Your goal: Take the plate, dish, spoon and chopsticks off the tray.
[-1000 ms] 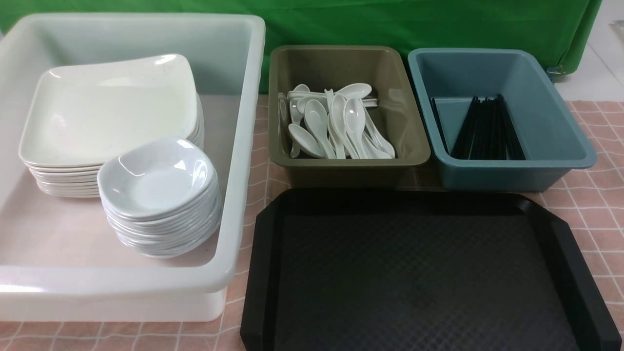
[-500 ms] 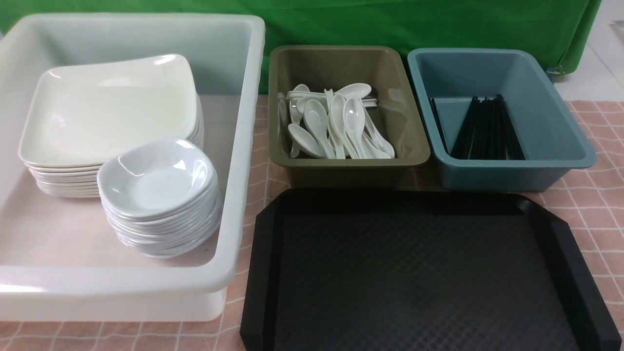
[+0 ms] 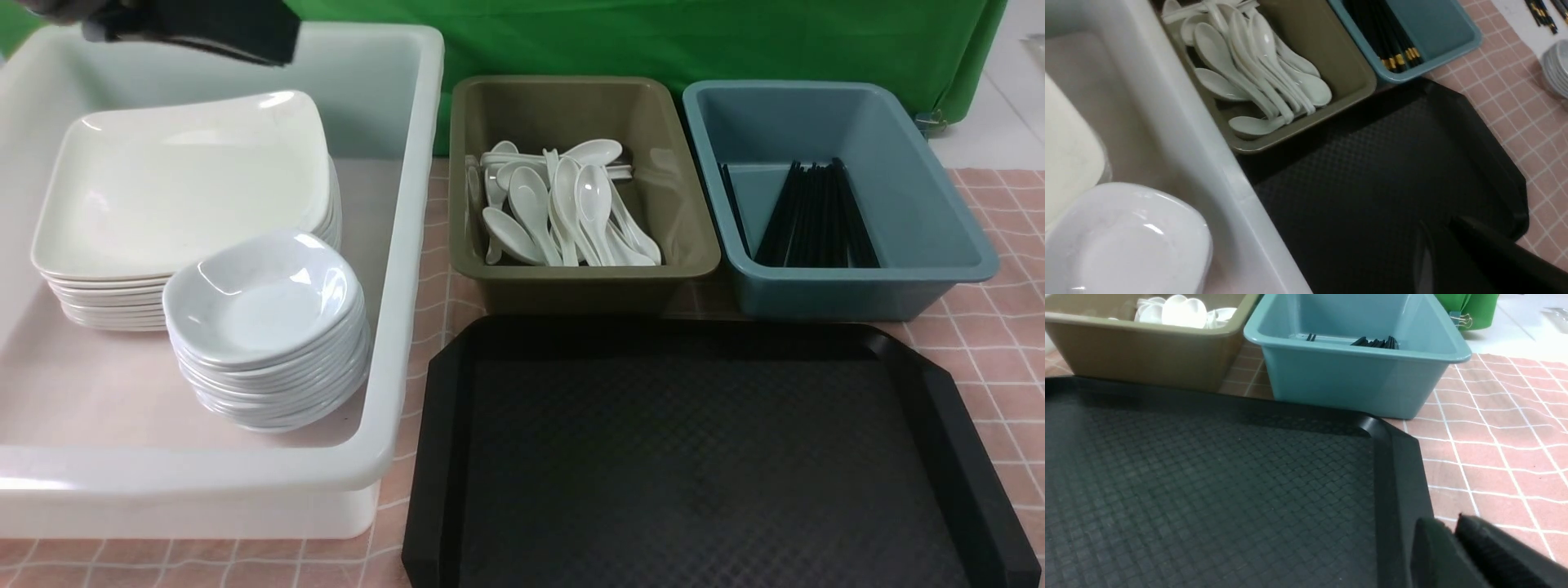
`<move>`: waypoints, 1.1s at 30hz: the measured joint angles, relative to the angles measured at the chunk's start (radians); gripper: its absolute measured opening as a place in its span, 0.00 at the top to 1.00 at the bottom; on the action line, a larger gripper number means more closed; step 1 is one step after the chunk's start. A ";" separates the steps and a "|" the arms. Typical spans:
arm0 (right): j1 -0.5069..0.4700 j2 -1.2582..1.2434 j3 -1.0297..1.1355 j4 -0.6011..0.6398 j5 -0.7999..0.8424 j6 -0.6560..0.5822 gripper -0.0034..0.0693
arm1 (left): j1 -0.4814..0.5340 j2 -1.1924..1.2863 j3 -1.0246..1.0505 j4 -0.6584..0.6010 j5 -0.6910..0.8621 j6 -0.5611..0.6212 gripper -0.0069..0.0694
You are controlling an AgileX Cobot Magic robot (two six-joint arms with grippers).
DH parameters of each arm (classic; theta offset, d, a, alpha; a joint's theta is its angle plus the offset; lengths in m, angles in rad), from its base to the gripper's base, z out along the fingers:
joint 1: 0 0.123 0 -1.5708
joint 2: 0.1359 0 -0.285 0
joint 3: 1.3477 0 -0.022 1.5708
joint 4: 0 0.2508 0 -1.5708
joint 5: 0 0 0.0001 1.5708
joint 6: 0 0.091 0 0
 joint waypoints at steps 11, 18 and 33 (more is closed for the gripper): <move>0.000 0.000 0.000 0.000 0.000 0.000 0.73 | -0.097 -0.402 0.394 0.003 -0.040 -0.001 0.88; 0.000 0.000 0.000 0.000 0.000 0.000 0.71 | -0.097 -0.700 0.732 -0.044 -0.279 0.000 0.89; 0.000 0.000 0.000 0.000 0.001 0.000 0.66 | -0.097 -0.876 0.883 -0.037 -0.594 0.001 0.88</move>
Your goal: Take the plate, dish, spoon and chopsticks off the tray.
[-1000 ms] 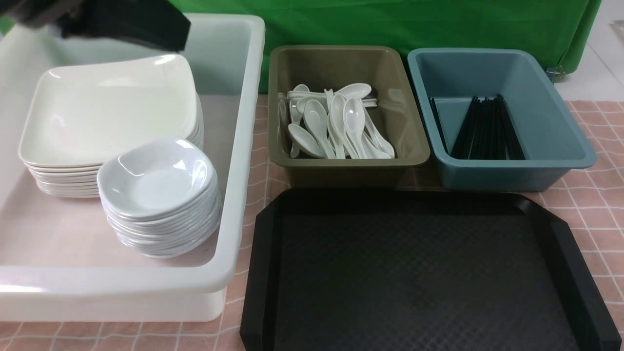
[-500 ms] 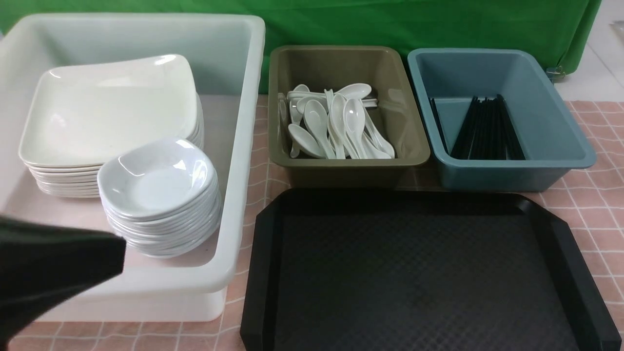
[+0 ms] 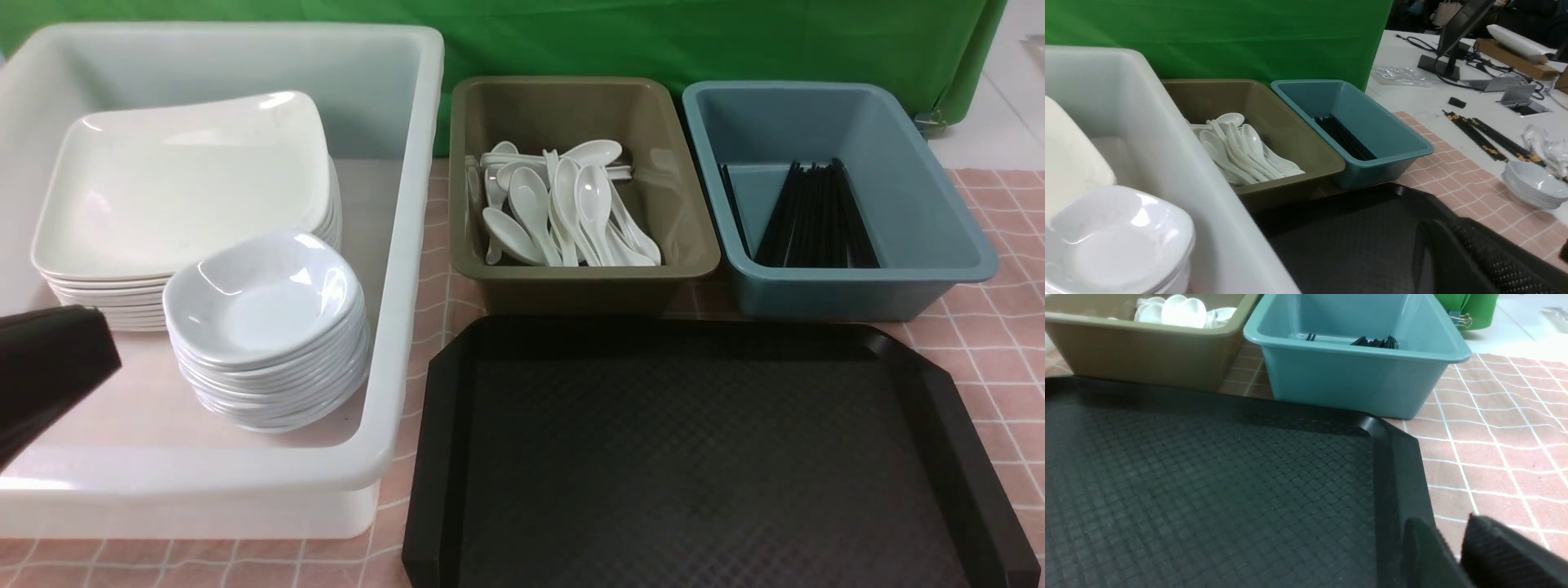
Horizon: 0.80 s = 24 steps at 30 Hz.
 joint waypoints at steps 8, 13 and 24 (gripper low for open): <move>0.000 0.000 0.000 0.000 0.000 0.001 0.64 | 0.000 0.000 0.018 0.231 -0.061 0.006 0.88; 0.000 0.000 0.000 0.000 0.000 0.001 0.64 | 0.000 0.000 0.088 0.273 -0.168 0.006 0.88; 0.000 0.000 0.000 0.000 0.001 0.001 0.62 | 0.162 -0.249 0.489 0.467 -0.426 -0.226 0.88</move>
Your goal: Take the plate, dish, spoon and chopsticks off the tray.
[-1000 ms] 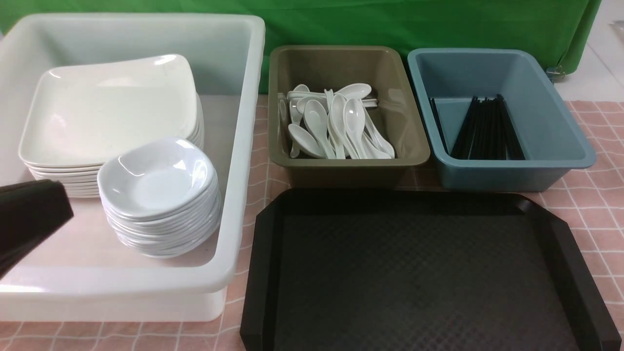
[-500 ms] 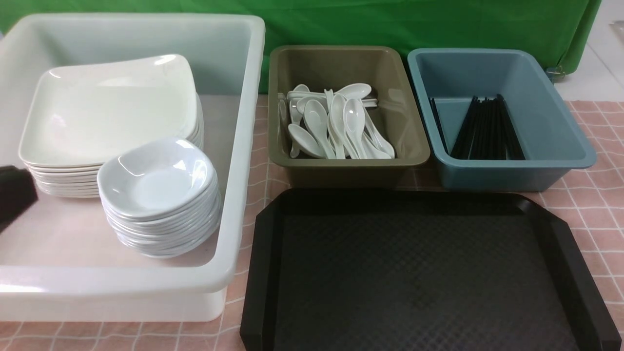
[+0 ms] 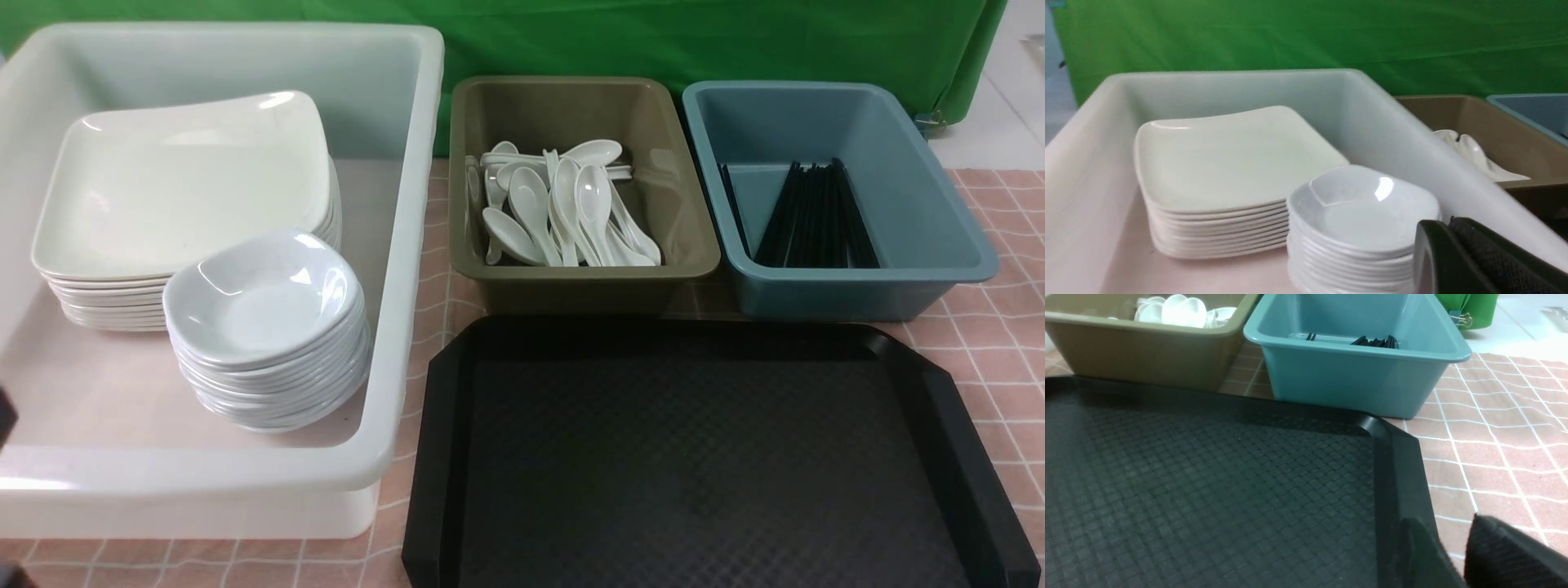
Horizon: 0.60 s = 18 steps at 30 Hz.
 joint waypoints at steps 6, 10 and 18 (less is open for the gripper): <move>0.000 0.000 0.000 0.000 0.000 0.000 0.62 | 0.090 -0.146 0.197 0.025 -0.044 -0.074 0.88; 0.000 0.000 0.000 0.000 0.000 0.000 0.62 | 0.127 -0.155 0.214 0.027 -0.034 -0.089 0.88; 0.000 0.000 0.000 0.000 0.000 0.000 0.62 | 0.128 -0.155 0.214 0.035 0.007 -0.089 0.88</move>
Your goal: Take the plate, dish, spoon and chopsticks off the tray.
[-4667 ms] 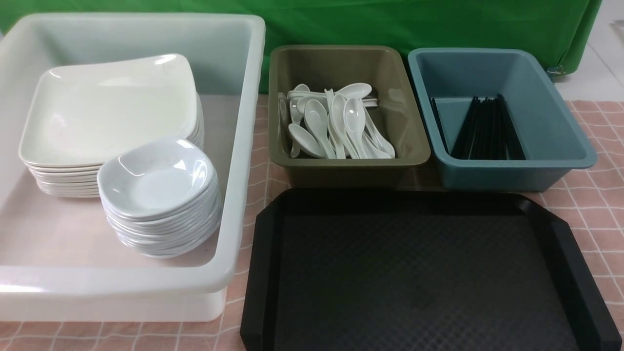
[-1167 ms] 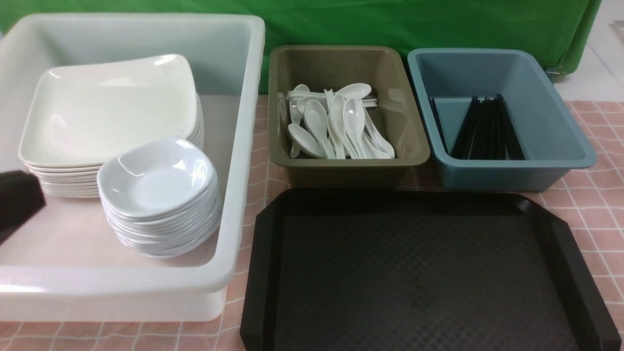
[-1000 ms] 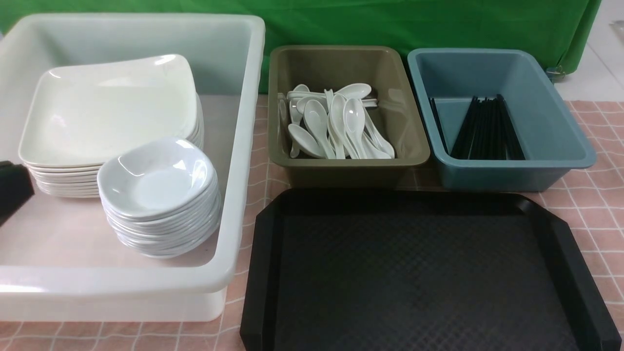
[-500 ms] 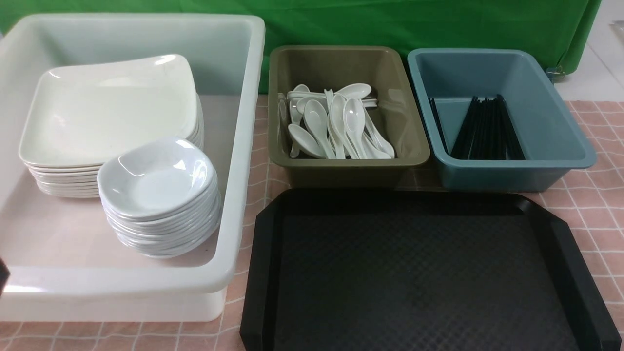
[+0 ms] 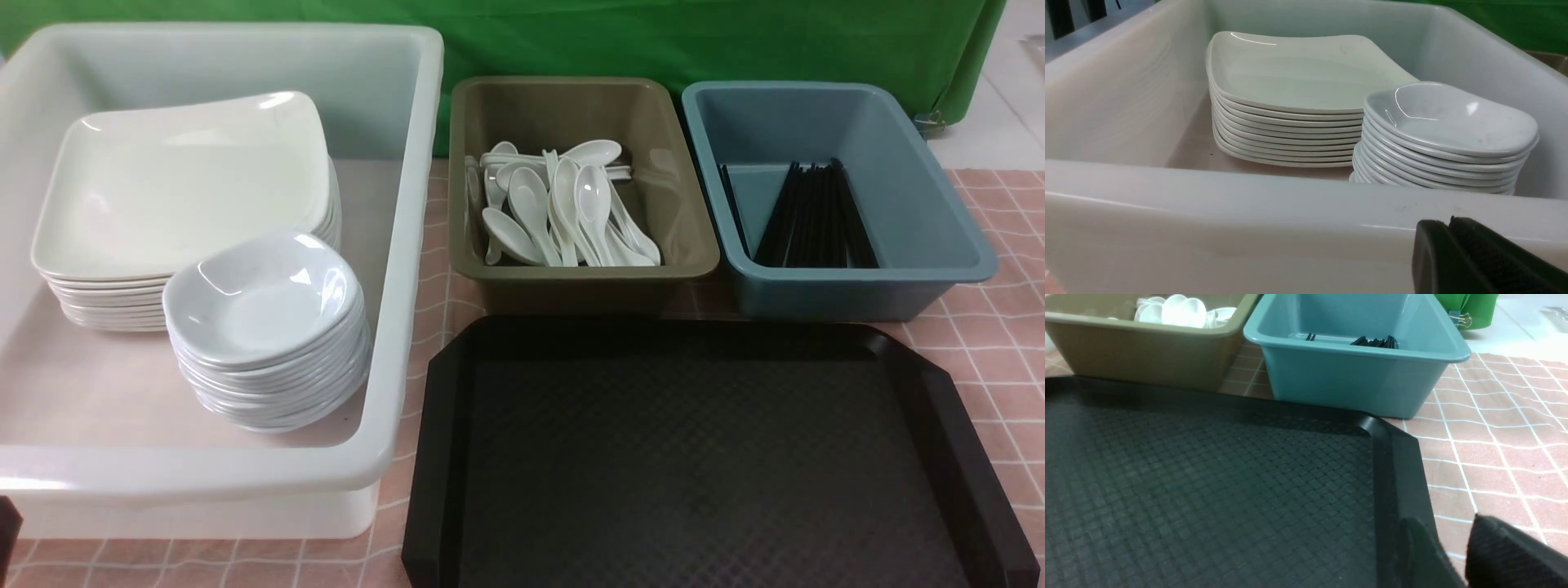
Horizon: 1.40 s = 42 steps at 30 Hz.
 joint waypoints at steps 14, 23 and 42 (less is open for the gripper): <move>0.000 0.000 0.000 0.000 0.000 0.000 0.62 | -0.050 0.000 0.000 0.005 0.003 0.000 0.88; 0.000 0.000 0.000 0.000 0.000 0.000 0.62 | -0.050 0.000 0.000 0.007 0.003 0.000 0.88; 0.000 0.000 0.000 0.000 0.000 0.000 0.62 | -0.050 0.000 0.000 0.007 0.003 0.006 0.88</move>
